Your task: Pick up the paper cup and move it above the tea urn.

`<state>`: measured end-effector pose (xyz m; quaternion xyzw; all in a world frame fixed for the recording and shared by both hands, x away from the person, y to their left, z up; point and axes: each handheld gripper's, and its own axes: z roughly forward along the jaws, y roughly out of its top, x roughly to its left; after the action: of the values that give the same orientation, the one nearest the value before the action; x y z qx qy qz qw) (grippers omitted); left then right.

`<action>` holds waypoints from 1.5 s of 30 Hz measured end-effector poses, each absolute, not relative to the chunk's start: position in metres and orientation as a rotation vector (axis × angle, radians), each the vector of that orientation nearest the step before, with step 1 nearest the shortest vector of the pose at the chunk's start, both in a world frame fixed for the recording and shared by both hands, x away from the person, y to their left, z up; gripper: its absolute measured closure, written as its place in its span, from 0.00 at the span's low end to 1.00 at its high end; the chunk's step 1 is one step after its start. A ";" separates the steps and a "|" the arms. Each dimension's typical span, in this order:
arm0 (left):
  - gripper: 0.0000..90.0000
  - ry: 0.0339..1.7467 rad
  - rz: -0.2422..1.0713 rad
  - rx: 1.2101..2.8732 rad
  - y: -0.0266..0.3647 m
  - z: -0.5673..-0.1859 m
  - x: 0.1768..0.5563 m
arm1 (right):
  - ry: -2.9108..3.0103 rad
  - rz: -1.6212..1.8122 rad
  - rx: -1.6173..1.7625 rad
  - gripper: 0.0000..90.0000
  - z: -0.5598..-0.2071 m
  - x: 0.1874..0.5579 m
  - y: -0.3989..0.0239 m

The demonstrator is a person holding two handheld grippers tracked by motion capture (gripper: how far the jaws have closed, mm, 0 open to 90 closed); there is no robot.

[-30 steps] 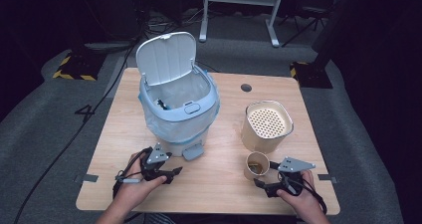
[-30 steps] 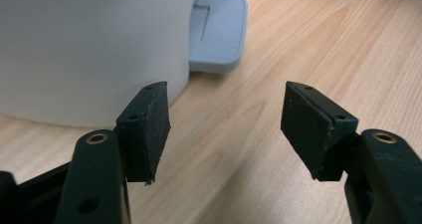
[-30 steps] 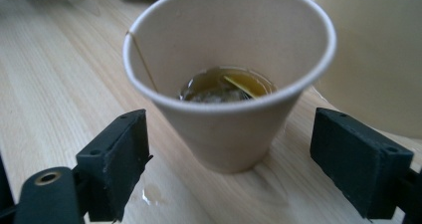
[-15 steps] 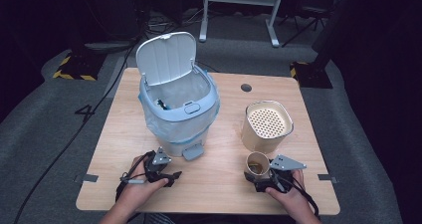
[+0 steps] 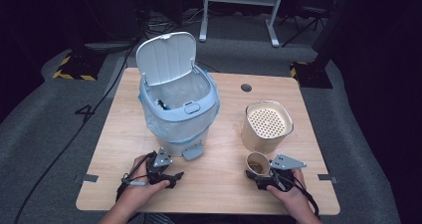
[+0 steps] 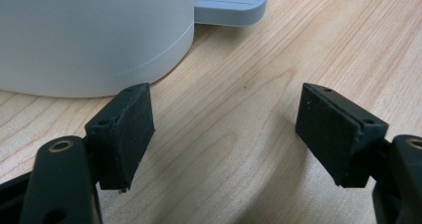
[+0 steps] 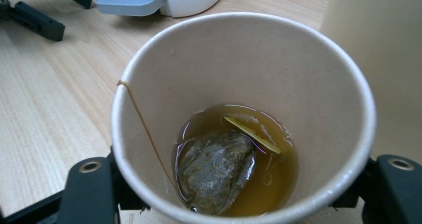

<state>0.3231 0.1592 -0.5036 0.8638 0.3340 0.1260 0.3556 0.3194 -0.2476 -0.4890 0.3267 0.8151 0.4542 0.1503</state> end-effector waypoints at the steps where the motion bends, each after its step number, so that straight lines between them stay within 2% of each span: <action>1: 0.26 0.863 0.325 2.231 0.159 -0.504 0.323 | 2.349 1.303 0.933 0.35 -0.488 0.319 -0.248; 8: 0.26 0.863 0.329 2.231 0.159 -0.504 0.323 | 2.384 1.324 0.870 0.35 -0.476 0.317 -0.249; 33: 0.26 0.885 0.334 2.224 0.160 -0.504 0.321 | 2.416 1.370 0.762 0.36 -0.388 0.331 -0.266; 45: 0.26 0.879 0.329 2.225 0.161 -0.504 0.322 | 2.419 1.364 0.729 0.36 -0.360 0.343 -0.259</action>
<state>0.3218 0.1607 -0.5037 0.8613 0.3402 0.1272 0.3553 0.3435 -0.2587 -0.3603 0.2516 0.8348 0.4707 0.1349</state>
